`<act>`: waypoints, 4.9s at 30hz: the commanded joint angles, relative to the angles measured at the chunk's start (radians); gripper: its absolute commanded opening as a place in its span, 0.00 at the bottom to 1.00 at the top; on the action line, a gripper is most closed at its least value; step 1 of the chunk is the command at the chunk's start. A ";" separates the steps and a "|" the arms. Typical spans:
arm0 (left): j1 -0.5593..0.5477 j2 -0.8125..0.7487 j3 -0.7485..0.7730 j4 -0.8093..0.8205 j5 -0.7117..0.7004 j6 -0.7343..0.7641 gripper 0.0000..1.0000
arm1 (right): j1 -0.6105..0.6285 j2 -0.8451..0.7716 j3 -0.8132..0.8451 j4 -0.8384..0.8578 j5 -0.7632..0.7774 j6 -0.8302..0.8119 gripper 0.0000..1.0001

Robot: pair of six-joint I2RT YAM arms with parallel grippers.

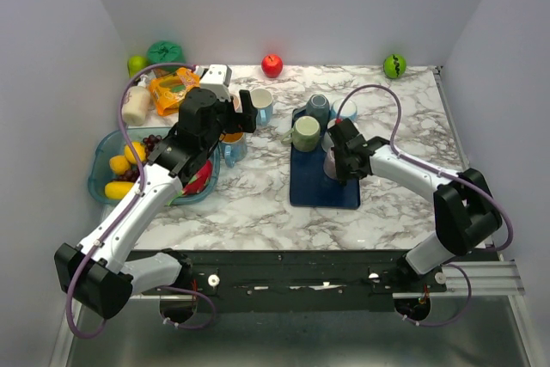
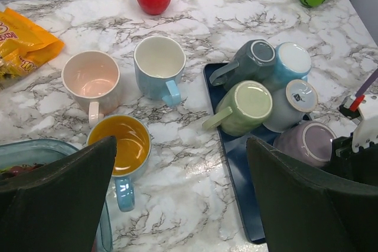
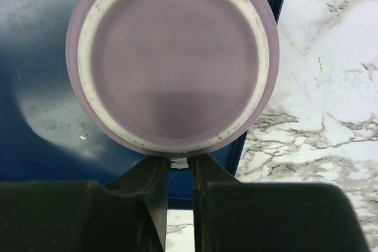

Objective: Turn the mug right side up

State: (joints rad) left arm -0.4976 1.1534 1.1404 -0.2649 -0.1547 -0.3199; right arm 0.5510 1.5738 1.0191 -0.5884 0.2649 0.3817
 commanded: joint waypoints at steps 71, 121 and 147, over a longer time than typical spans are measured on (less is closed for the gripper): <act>-0.153 0.414 0.163 1.345 0.825 -0.923 0.33 | 0.021 -0.597 0.269 0.685 -0.710 0.052 0.01; -0.157 0.328 0.217 -0.258 -0.209 -0.042 0.00 | 0.021 -0.558 0.111 0.079 0.027 0.149 1.00; -0.137 0.598 0.069 -0.182 -0.190 -0.194 0.08 | 0.023 -0.267 0.102 0.002 0.060 0.105 1.00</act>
State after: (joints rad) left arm -0.6434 1.7557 1.2316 -0.5278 -0.3355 -0.4736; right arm 0.5682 1.2659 1.1351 -0.5720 0.2840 0.5369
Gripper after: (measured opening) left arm 0.232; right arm 0.998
